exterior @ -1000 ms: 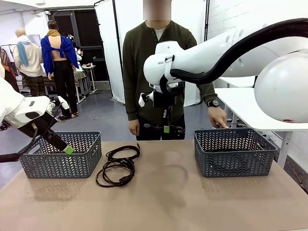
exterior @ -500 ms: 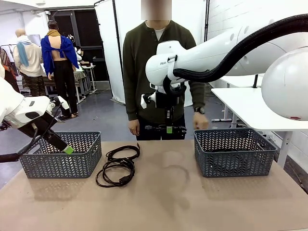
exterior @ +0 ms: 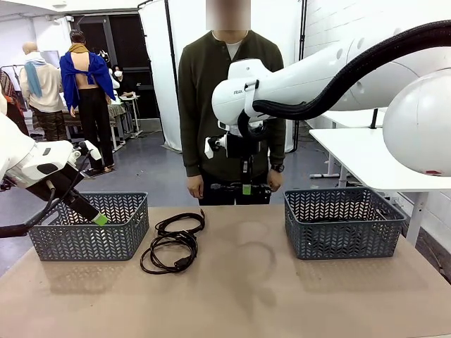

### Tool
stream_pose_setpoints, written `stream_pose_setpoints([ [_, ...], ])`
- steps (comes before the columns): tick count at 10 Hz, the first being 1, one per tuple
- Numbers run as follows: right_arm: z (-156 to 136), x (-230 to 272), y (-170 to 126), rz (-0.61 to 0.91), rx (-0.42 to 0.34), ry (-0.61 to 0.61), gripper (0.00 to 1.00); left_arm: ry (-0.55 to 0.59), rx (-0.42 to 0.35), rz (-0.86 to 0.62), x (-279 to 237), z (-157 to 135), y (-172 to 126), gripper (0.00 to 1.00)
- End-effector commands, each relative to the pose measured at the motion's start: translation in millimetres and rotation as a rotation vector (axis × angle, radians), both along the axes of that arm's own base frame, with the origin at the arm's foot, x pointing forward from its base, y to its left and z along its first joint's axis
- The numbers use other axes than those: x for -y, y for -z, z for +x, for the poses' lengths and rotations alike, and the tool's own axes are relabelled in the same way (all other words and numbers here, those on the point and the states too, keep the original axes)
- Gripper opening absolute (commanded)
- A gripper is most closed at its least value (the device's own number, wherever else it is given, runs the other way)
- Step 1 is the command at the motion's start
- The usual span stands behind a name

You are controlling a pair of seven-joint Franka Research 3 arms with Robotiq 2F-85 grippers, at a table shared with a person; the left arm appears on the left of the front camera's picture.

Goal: Organize the cables according to human instructions.
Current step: Pick up a bundle of cables and place it in the basket indicated by the human.

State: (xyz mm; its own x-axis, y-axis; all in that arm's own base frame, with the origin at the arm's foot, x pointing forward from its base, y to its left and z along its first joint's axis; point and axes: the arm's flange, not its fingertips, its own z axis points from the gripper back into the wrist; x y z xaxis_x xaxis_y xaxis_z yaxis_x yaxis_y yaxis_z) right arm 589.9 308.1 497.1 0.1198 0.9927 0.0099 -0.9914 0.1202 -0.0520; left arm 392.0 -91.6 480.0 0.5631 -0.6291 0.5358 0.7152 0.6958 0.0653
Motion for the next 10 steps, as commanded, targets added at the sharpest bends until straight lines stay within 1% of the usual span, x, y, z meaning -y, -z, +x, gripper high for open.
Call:
stream_pose_setpoints([
  [1,-14,17,-20,-0.016,0.086,-0.094,0.0,-0.003,-0.007,-0.018,-1,1,0,1.0],
  [3,-29,37,-36,-0.054,0.165,-0.14,0.0,-0.003,-0.007,-0.018,-1,1,0,1.0],
  [4,-35,46,-42,-0.077,0.186,-0.138,0.0,-0.003,-0.007,-0.018,-1,1,0,1.0],
  [7,-50,83,-49,-0.078,0.203,-0.128,0.0,-0.003,-0.007,-0.018,-1,1,0,1.0],
  [10,-59,129,-46,-0.095,0.21,-0.083,0.0,-0.003,-0.007,-0.018,-1,1,0,1.0],
])
